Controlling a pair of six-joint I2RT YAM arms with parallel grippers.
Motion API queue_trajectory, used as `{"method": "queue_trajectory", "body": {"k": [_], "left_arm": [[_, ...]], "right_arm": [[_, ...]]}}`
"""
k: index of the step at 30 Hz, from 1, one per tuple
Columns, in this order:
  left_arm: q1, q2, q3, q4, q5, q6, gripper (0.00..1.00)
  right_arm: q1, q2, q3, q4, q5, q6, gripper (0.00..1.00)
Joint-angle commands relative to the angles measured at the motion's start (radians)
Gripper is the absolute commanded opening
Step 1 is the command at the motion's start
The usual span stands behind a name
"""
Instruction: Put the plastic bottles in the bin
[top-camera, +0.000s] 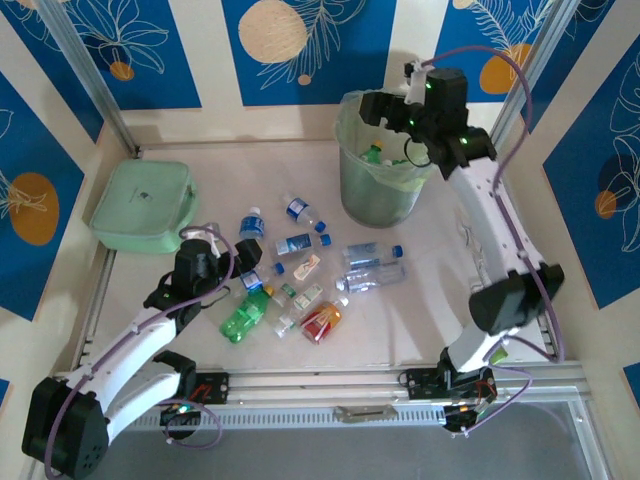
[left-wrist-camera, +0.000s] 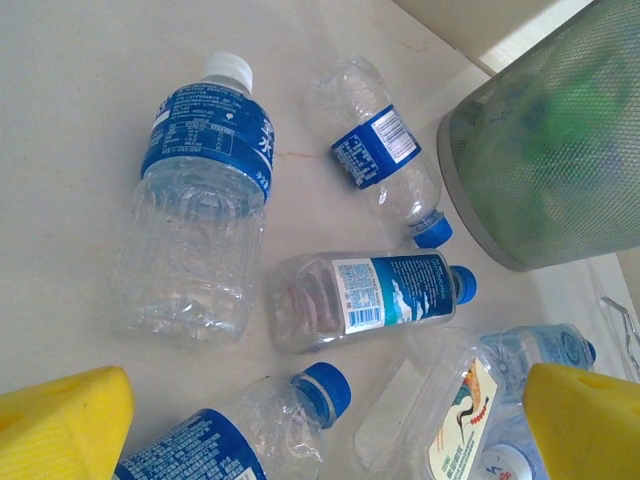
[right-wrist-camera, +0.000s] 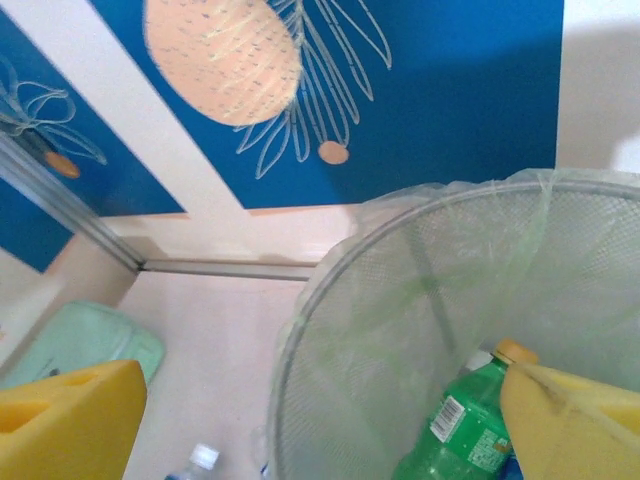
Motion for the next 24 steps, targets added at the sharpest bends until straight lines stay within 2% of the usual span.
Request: {"method": "queue_trajectory", "body": {"k": [1,7,12,18,24], "left_arm": [[0.005,-0.011,-0.010,0.058,0.029,0.024,0.99],[0.005,0.008,-0.004,0.100,0.041,0.028,0.99],[0.003,0.052,-0.004,0.151,0.065,0.014,0.99],[-0.001,0.075,0.000,0.161,0.087,0.008,0.99],[-0.002,0.059,-0.015,0.146,0.065,0.007,0.99]], "right_arm": [[0.005,-0.142,-0.167,0.030,-0.034,0.054,0.92],[0.003,-0.441,-0.542,0.053,0.056,0.200,0.93],[-0.001,-0.605,-0.792,0.001,0.127,0.340,0.93],[-0.013,-0.648,-0.984,-0.058,0.067,0.521,0.93],[0.023,-0.634,-1.167,0.028,0.003,0.779,0.93]]}}
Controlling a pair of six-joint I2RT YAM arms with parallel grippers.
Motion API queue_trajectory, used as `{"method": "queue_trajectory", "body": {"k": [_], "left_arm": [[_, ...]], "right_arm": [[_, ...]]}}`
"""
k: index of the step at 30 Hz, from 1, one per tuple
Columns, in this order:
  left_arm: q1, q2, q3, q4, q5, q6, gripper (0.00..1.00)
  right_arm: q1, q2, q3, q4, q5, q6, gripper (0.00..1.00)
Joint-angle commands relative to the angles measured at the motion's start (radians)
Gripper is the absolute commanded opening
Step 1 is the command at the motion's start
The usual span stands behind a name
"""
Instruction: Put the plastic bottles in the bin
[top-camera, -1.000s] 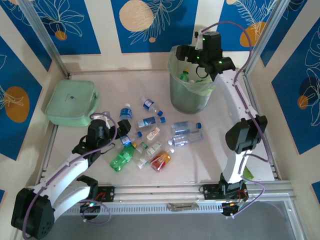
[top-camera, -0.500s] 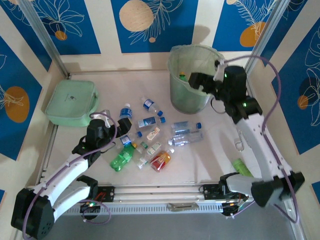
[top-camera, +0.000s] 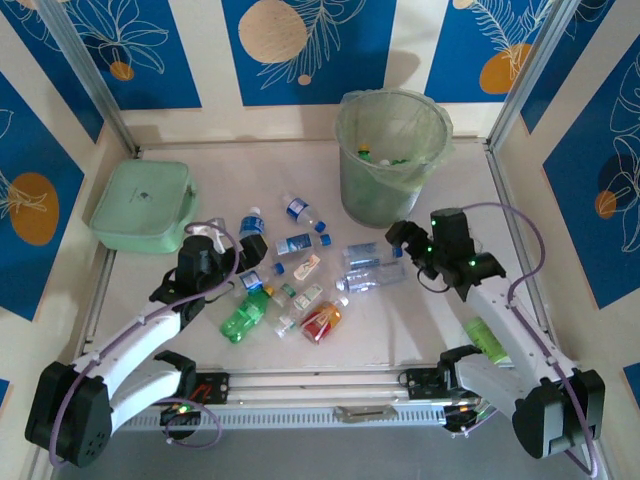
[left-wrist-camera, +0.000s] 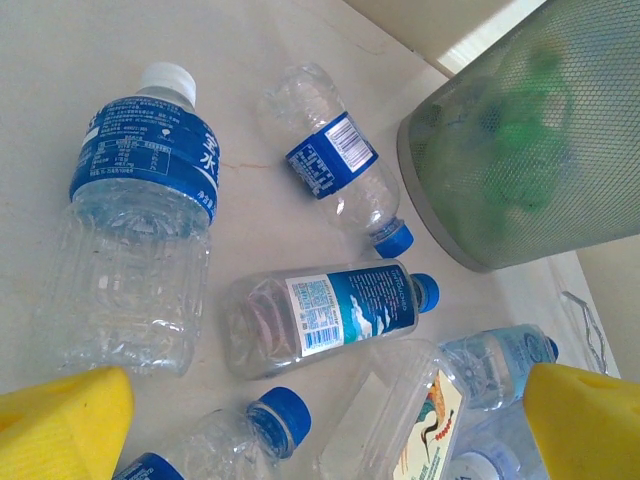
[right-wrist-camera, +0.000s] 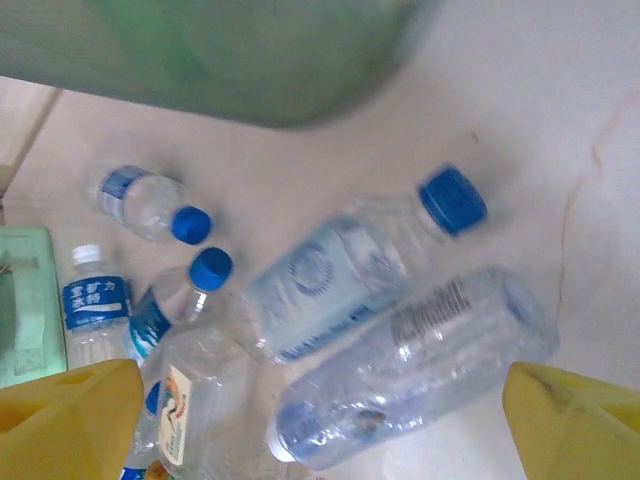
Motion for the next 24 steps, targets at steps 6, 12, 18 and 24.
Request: {"method": "queue_trajectory", "body": {"k": [6,12,18,24], "left_arm": [[-0.001,-0.028,-0.019,0.004,-0.008,0.011,0.99],[-0.001,-0.048,-0.030,-0.007,-0.022,0.014,0.99],[0.000,-0.098,-0.047,-0.050,-0.049,0.018,0.99],[0.000,-0.119,-0.058,-0.063,-0.060,0.018,0.99]], "right_arm": [[0.109,0.068,-0.113,0.096,-0.010,0.359,0.93],[0.158,0.210,-0.085,0.078,-0.023,0.493,0.93],[0.179,0.291,-0.080,0.148,-0.036,0.510,0.89],[0.178,0.354,-0.058,0.180,-0.013,0.504,0.89]]}}
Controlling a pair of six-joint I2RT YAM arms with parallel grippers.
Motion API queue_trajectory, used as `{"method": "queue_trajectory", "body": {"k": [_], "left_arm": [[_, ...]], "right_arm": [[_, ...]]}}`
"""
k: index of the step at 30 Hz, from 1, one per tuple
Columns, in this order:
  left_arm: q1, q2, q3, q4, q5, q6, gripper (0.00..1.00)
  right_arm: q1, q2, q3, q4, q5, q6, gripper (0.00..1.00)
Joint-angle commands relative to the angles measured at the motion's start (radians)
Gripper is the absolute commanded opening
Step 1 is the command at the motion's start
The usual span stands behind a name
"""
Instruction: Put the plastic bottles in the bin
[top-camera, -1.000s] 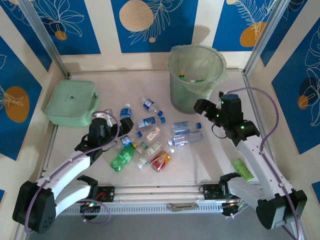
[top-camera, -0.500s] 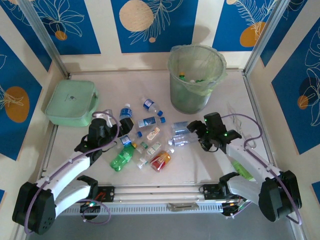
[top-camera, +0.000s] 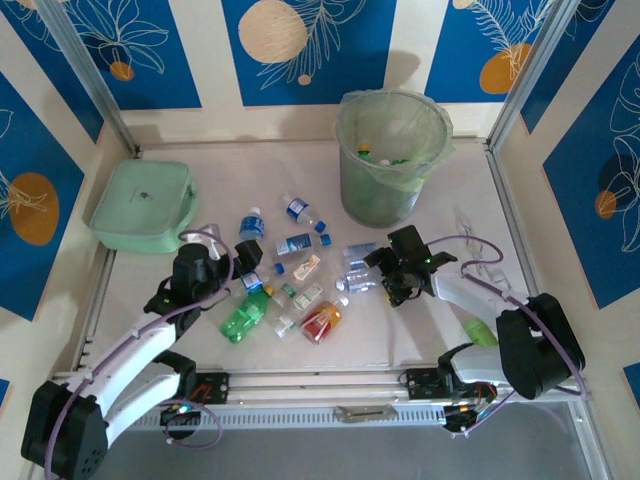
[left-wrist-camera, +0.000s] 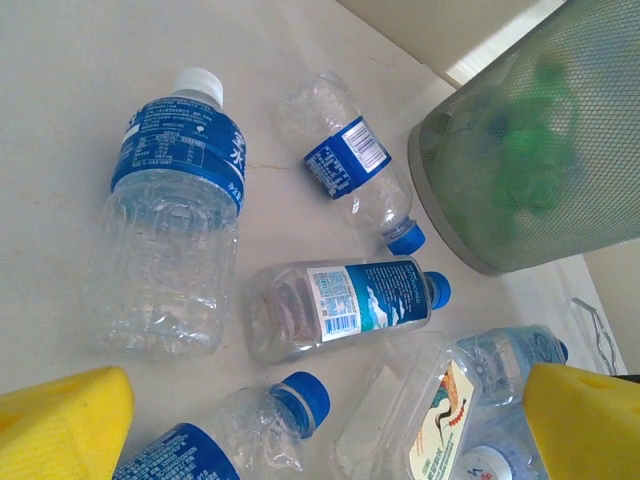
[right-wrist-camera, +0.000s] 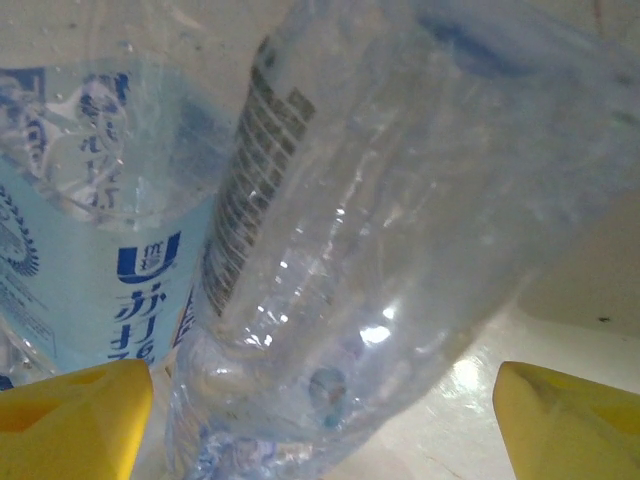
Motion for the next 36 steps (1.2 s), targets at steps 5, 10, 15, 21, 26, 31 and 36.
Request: {"method": "queue_trajectory", "body": {"k": [5,10,15,21,26,31,36], "left_arm": [[0.000,-0.019,-0.010,-0.021,-0.023,0.020,0.99],[-0.001,-0.032,-0.010,-0.038,-0.033,0.027,0.99],[0.000,-0.033,-0.011,-0.040,-0.037,0.028,0.99],[0.000,-0.019,-0.010,-0.024,-0.032,0.021,0.99],[0.000,-0.014,0.000,-0.023,-0.027,0.023,0.99],[0.000,-0.011,0.018,-0.032,-0.026,0.031,0.99],[0.000,-0.011,0.030,-0.041,-0.030,0.037,0.99]], "right_arm": [[0.004,0.090,0.062,0.029,0.014,0.005,0.88],[0.004,0.121,0.063,0.029,0.018,-0.002,0.84],[0.004,0.118,0.050,0.022,0.038,-0.010,0.76],[-0.007,0.137,0.039,0.021,0.050,-0.018,0.73],[-0.010,0.173,0.044,0.024,0.046,-0.028,0.74],[-0.012,0.200,0.053,0.035,0.038,-0.037,0.74],[-0.016,0.189,0.056,0.033,0.041,-0.052,0.62]]}}
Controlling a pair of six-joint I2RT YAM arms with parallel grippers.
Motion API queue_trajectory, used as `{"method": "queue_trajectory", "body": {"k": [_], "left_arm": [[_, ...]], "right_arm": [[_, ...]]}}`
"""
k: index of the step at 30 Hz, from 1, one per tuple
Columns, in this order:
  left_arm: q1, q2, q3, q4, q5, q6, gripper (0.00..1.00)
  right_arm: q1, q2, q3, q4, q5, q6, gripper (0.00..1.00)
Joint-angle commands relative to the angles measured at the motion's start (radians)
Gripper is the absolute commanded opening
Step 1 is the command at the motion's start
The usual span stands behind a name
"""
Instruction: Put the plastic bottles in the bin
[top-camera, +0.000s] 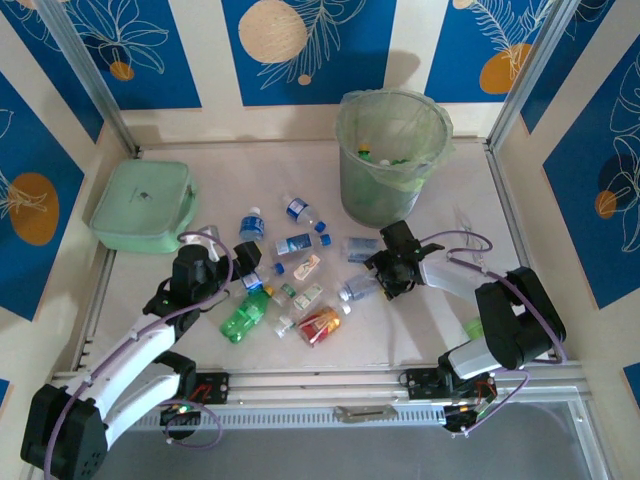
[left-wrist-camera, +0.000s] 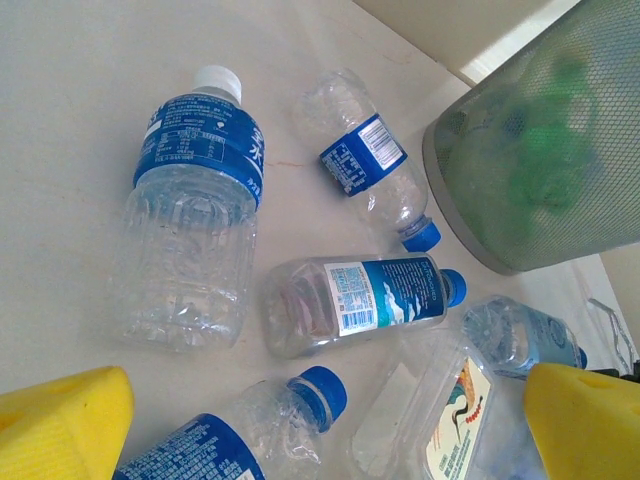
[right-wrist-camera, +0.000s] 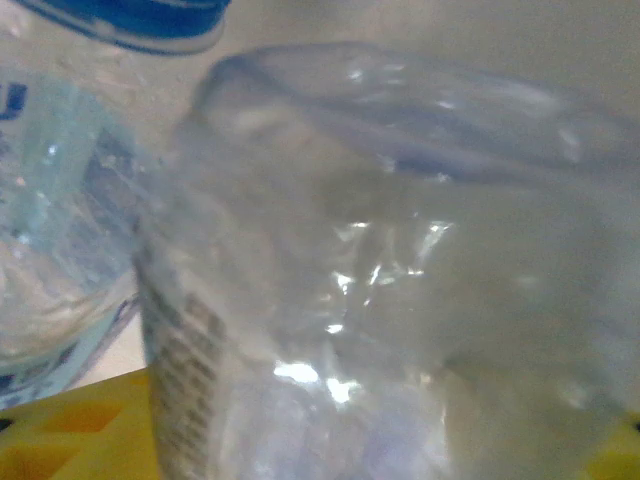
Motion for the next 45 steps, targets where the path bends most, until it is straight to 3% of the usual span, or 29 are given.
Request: {"method": "queue_trajectory", "body": {"k": [1,12,22,30,38,45], "left_arm": [[0.000,0.003,0.034,-0.017,-0.014,0.024,0.99],[0.000,0.011,0.030,-0.019,-0.071,0.002,0.99],[0.000,0.021,0.033,-0.012,-0.067,-0.006,0.99],[0.000,0.035,0.034,0.002,-0.066,-0.013,0.99],[0.000,0.044,0.033,0.010,-0.052,-0.016,0.99],[0.000,0.038,0.038,0.005,-0.042,-0.024,0.99]], "right_arm": [[-0.009,0.024,-0.004,0.029,0.014,-0.020,0.60],[-0.066,-0.192,0.001,-0.059,0.095,-0.100,0.52],[-0.291,-0.410,0.149,-0.190,0.132,-0.397,0.52],[-0.356,-0.507,0.313,-0.211,0.213,-0.566,0.51],[-0.359,-0.486,0.501,-0.107,0.217,-0.673,0.51],[-0.362,-0.268,0.737,-0.022,0.100,-0.732,0.50]]}}
